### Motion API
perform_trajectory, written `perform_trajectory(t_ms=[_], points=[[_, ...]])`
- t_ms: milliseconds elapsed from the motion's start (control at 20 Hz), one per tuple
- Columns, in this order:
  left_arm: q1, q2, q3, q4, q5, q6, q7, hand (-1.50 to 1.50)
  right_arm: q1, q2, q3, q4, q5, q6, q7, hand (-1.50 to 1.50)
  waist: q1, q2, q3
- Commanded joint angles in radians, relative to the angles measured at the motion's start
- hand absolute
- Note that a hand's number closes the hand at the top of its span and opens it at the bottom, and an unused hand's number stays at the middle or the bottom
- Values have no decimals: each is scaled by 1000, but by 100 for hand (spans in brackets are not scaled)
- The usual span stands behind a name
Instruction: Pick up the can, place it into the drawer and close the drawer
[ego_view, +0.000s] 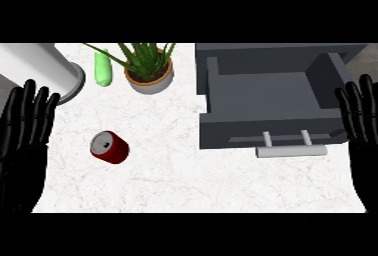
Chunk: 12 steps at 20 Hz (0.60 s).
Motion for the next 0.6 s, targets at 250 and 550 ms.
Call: perform_trajectory(t_ms=[250, 550], points=[[59, 194, 164, 12, 436, -396, -88, -150, 58, 36, -39, -4, -67, 2, -47, -150, 44, -11, -11], [90, 273, 269, 144, 498, -319, 221, -150, 116, 37, -59, -9, -35, -74, 220, -150, 34, -10, -10]])
